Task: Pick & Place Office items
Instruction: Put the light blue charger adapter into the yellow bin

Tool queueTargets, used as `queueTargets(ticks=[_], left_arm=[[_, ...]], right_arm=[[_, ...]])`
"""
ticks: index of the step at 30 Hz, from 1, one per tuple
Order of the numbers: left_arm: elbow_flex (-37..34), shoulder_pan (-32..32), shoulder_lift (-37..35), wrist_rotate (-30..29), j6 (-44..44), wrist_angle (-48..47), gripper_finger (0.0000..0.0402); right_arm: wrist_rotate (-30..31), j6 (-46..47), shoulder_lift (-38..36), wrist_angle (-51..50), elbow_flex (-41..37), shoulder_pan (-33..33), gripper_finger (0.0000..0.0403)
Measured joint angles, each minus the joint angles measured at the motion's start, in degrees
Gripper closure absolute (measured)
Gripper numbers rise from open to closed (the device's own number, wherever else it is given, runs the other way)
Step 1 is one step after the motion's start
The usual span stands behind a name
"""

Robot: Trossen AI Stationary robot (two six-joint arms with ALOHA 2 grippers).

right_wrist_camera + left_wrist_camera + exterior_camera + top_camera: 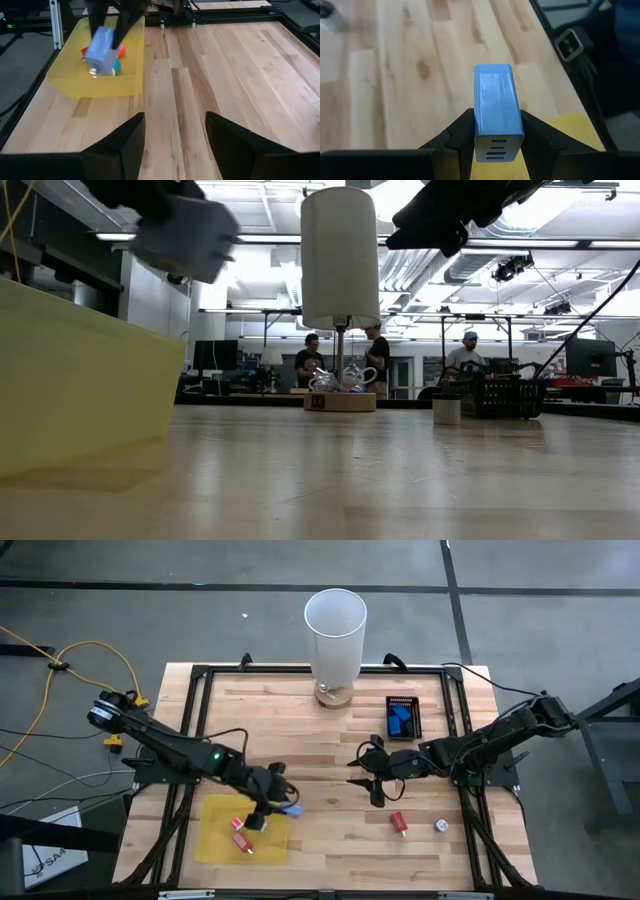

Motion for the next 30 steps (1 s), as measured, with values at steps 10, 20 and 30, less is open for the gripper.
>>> queueTargets(ticks=[10,20,30], left_arm=[[0.0,-6.34,0.01,-0.59,-6.01,-5.02,0.028],[0.0,-10.29,0.03,0.15,-7.21,-6.67,0.028],[0.0,-14.44,0.05,-3.64,-11.27,-9.23,0.028]], right_arm=[[0.04,0.0,0.0,-0.28,0.0,0.0,0.0208],[0.07,0.0,0.0,-0.3,0.0,0.0,0.0208],[0.07,0.0,0.0,-0.31,0.0,0.0,0.0208]])
